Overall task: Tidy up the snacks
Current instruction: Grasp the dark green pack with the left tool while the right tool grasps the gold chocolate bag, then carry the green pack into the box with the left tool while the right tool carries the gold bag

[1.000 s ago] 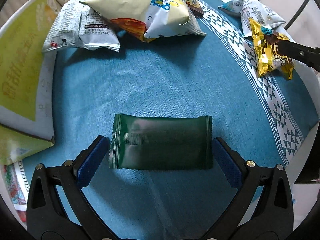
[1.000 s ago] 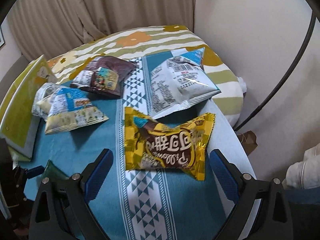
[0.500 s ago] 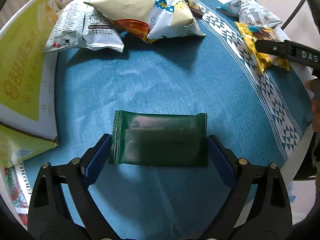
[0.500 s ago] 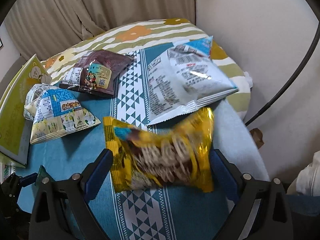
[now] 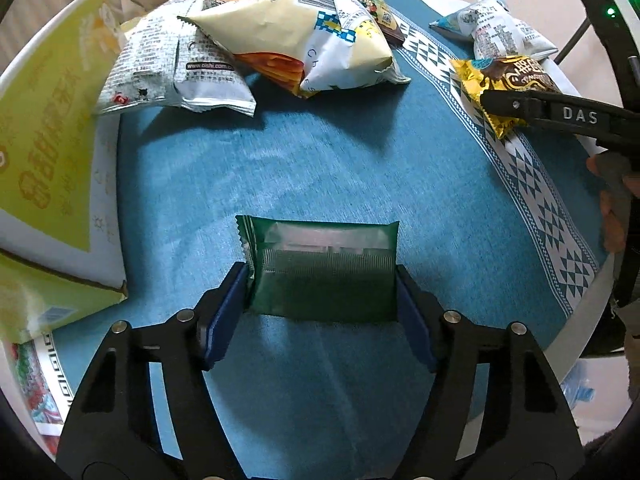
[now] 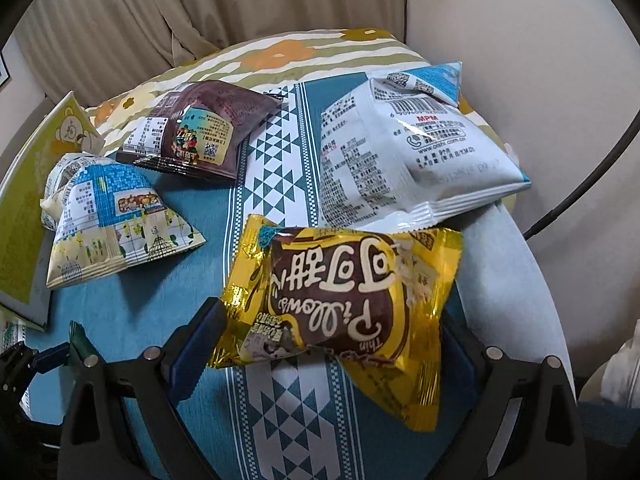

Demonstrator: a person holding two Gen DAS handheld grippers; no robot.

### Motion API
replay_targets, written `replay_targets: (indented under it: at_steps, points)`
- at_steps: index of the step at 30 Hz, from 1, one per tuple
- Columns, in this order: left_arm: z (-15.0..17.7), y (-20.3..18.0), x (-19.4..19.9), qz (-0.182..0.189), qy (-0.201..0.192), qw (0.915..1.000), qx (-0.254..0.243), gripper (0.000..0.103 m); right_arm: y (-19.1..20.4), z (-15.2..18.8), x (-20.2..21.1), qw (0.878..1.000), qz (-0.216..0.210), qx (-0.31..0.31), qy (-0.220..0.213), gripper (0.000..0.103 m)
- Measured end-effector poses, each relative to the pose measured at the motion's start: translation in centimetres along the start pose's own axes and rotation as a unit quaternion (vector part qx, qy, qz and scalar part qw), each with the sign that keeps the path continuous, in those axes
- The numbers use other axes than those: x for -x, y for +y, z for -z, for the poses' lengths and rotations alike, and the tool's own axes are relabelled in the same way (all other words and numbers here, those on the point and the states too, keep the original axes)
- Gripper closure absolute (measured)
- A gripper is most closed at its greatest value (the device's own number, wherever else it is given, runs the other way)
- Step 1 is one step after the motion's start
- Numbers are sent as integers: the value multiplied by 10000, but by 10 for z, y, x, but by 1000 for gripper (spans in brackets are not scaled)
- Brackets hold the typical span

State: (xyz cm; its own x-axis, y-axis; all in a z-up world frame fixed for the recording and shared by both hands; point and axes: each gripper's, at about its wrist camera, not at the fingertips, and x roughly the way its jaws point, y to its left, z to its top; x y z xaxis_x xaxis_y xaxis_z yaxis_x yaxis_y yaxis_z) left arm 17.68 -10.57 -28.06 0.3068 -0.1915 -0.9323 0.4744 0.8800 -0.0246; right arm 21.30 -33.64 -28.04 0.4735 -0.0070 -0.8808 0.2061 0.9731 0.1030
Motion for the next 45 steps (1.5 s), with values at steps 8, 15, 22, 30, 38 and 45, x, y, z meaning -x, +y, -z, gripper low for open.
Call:
replay_targets:
  at_steps: [8,15,22,30,38,45]
  points:
    - [-2,6,10,84,-44,9999,117,38,1,-2,2,10000,-47,-4,-57,33]
    - [-6,5,22,67,-146,9998,133,43,-3,6,21,9997,-125,-45,-202,40]
    - [0,4,54,47,-389,9991,184,43,-3,14,46,9990,-213,-33,-382,40]
    - [-9,9,120,-123,-946,9948,369,43,7,12,93,9971,-391,156,-630,41]
    - [-27,46,182,-479,-1521,9848,690,43,52,-5,149,9899,-840,674,-918,41]
    - [-28,123,215,-695,-1690,9782,990,43,126,-30,170,9792,-1390,996,-1095,41]
